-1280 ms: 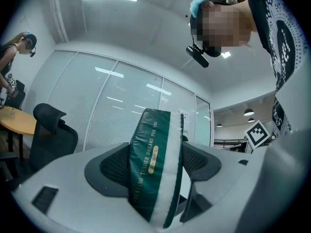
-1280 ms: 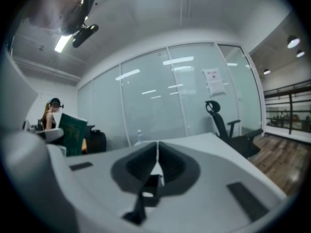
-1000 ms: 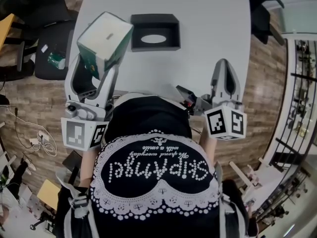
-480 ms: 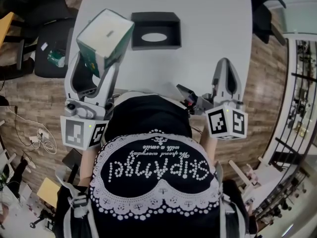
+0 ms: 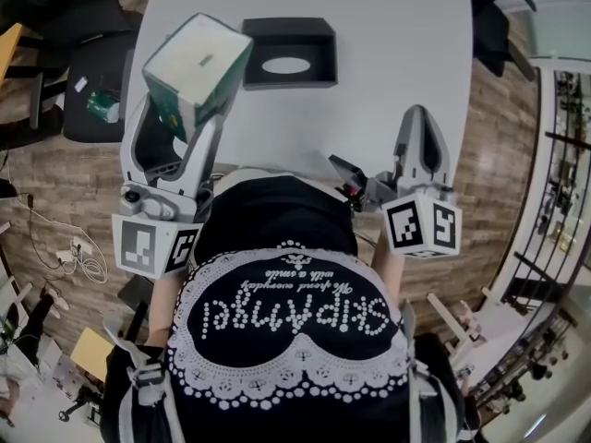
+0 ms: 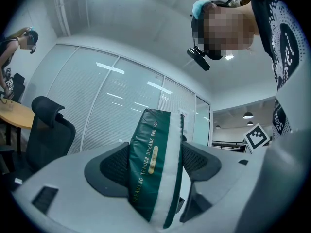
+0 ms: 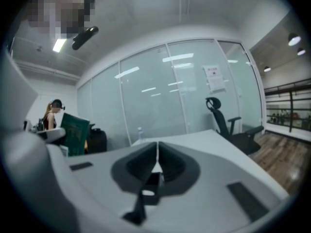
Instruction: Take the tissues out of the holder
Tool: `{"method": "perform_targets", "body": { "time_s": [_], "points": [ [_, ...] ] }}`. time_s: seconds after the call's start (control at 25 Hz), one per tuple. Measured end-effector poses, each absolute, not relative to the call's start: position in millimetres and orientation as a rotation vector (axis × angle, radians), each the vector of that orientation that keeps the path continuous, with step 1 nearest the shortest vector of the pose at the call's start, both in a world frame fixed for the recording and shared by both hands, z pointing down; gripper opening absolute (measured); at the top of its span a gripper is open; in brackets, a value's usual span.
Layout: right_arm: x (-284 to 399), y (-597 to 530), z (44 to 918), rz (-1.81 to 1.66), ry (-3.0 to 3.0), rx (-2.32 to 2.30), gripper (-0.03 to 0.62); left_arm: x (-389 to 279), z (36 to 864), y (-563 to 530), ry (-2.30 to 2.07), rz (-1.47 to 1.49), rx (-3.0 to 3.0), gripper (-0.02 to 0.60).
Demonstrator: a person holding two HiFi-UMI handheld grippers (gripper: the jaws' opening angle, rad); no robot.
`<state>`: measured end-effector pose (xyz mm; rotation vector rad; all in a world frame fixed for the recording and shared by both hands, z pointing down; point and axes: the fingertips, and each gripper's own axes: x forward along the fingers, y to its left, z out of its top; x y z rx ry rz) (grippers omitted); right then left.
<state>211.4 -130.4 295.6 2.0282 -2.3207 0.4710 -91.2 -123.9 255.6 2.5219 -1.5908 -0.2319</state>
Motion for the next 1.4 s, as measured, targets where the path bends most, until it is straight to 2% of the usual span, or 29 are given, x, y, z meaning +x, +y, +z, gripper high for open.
{"method": "perform_targets", "body": {
  "time_s": [1.4],
  "points": [
    [202.5, -132.5, 290.1, 0.393, -2.328, 1.951, 0.032, -92.4, 252.9, -125.7, -1.568, -0.261, 2.506, 0.351]
  ]
}}
